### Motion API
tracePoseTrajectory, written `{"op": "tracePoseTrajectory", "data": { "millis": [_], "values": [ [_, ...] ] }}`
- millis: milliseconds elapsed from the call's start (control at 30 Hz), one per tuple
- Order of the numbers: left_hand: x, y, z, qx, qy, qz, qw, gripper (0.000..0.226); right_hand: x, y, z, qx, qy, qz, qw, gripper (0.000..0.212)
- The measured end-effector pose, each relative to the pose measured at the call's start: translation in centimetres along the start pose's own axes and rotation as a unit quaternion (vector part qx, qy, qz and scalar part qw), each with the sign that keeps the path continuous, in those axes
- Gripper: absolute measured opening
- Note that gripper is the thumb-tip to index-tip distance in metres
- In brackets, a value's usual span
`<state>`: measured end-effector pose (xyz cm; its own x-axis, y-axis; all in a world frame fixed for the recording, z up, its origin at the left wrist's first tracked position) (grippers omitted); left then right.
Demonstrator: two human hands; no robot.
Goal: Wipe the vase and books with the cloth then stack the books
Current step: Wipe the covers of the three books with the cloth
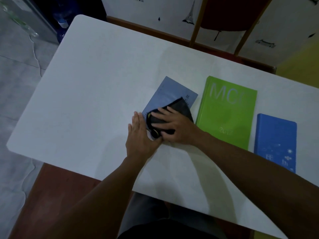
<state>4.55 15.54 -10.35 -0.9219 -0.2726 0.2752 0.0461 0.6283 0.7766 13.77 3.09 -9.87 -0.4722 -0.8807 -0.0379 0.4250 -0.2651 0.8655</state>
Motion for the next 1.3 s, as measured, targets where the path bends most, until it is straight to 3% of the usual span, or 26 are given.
{"op": "tracePoseTrajectory", "data": {
  "millis": [133, 267, 367, 633, 733, 833, 900, 1000, 1100, 1300],
  "values": [
    [0.0, 0.0, 0.1, 0.011, 0.015, 0.006, 1.000, 0.130, 1.1, 2.1, -4.2, 0.031, -0.004, -0.018, 0.999, 0.040],
    [-0.2, -0.3, 0.4, 0.007, 0.032, 0.015, 0.999, 0.131, -4.2, 4.6, -7.7, 0.067, -0.204, 0.001, 0.977, 0.050],
    [-0.2, -0.4, 0.4, 0.000, 0.034, 0.017, 0.999, 0.130, -6.4, 4.1, -7.8, 0.091, -0.253, 0.016, 0.963, 0.052],
    [-0.3, -0.2, 0.5, 0.007, 0.011, 0.025, 1.000, 0.134, -1.0, 0.0, -1.0, 0.055, -0.090, -0.010, 0.994, 0.052],
    [-0.3, -0.1, 0.0, 0.002, 0.007, 0.054, 0.999, 0.145, 2.6, -0.9, 1.0, 0.060, -0.045, -0.019, 0.997, 0.051],
    [0.3, 0.0, -0.9, -0.009, -0.058, 0.057, 0.997, 0.154, 5.6, -1.2, 2.8, 0.060, -0.031, -0.080, 0.994, 0.042],
    [1.2, 0.1, -2.6, -0.024, -0.176, 0.041, 0.983, 0.142, 6.7, -0.7, 3.8, 0.057, -0.046, -0.132, 0.989, 0.033],
    [3.0, -0.1, -4.9, -0.010, -0.307, 0.032, 0.951, 0.102, 6.7, 0.4, 4.6, 0.048, -0.083, -0.144, 0.985, 0.037],
    [4.1, 0.0, -6.3, -0.008, -0.361, 0.039, 0.932, 0.075, 7.4, 1.8, 5.3, 0.007, -0.109, -0.123, 0.986, 0.037],
    [4.9, -0.8, -9.0, -0.142, -0.372, 0.179, 0.900, 0.074, 13.8, 3.2, 5.5, -0.025, -0.154, -0.077, 0.985, 0.053]
  ]
}}
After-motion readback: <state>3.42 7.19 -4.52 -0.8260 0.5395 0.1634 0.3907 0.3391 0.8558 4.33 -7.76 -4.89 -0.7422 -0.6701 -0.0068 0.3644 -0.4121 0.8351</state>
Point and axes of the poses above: each hand's wrist, its own x-axis away from the middle knuckle, its own y-axis out of the back of the hand, z = x × y, the point moved 6 cm from there along -x, towards the middle knuckle, and after that the axes turned 4 degrees about -y, right-handed, at the moved point
